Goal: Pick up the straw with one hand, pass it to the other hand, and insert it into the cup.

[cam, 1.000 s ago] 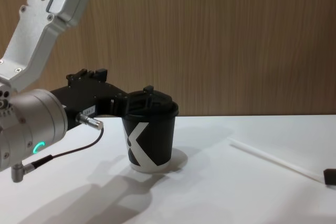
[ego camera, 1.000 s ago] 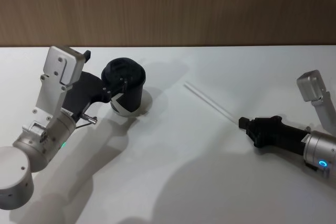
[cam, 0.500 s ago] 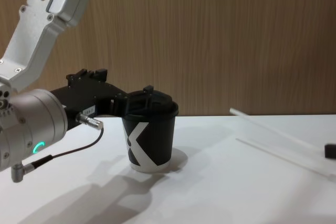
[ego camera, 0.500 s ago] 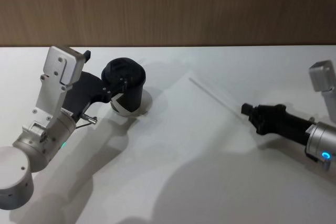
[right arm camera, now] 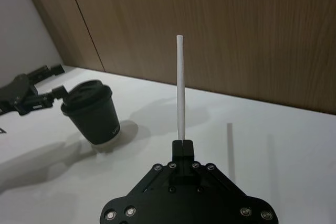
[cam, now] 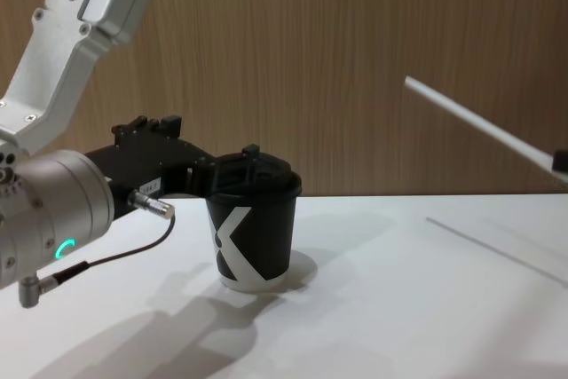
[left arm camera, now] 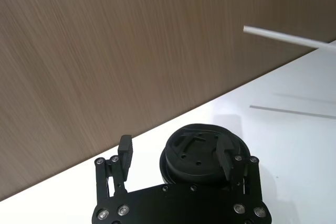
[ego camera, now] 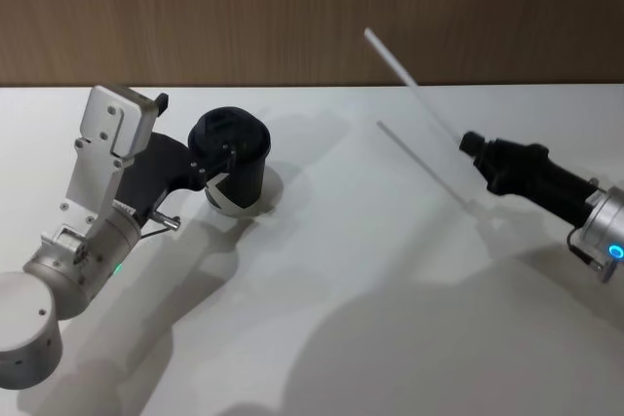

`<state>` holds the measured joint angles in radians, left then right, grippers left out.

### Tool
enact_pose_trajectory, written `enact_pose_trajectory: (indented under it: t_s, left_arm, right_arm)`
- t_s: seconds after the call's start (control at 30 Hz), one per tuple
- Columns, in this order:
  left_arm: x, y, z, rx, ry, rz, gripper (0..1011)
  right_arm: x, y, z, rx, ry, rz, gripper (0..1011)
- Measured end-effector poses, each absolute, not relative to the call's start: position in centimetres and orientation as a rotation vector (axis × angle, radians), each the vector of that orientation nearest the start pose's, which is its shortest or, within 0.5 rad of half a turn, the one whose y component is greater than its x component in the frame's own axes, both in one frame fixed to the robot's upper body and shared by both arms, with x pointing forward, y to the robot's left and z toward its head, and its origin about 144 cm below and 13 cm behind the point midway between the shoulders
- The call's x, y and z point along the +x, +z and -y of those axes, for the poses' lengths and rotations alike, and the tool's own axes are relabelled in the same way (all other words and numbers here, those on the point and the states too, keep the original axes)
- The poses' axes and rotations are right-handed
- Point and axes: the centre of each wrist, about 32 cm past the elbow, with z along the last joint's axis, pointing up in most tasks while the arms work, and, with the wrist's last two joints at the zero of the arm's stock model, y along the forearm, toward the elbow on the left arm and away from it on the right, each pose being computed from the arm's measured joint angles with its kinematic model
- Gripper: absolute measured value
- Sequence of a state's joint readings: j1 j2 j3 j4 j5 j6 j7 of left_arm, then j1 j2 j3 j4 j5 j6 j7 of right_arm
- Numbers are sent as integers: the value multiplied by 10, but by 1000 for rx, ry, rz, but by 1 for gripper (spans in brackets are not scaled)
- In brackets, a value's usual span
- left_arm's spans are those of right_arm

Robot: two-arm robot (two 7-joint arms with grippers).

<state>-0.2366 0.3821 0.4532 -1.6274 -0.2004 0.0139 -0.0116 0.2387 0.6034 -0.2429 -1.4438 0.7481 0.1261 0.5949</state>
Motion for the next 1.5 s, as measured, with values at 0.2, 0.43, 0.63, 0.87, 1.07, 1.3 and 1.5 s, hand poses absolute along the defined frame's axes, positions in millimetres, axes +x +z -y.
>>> enact_pose_trajectory:
  t_s: [0.2, 0.43, 0.63, 0.87, 1.07, 1.3, 1.5]
  left_arm:
    - [490, 1210, -200, 42, 1120, 278, 1002]
    - [482, 1222, -204, -12, 1108, 295, 1003]
    - [477, 1230, -208, -64, 1083, 293, 1003]
    - [473, 1239, -215, -137, 1028, 266, 1003]
    - [473, 1245, -220, -200, 962, 222, 1003]
    - [475, 1249, -224, -273, 865, 158, 1003]
    - [480, 1252, -225, -312, 794, 111, 1003]
  right_arm:
    - [513, 1212, 346, 131, -821, -179, 0]
    - [507, 1224, 325, 241, -763, -184, 0]
    - [496, 1231, 306, 300, -712, -195, 0]
    - [485, 1235, 290, 336, -672, -209, 0]
    - [478, 1237, 281, 351, -645, -216, 0]
    - [472, 1238, 274, 358, -619, -220, 0]
    - [469, 1240, 268, 360, -599, -220, 0]
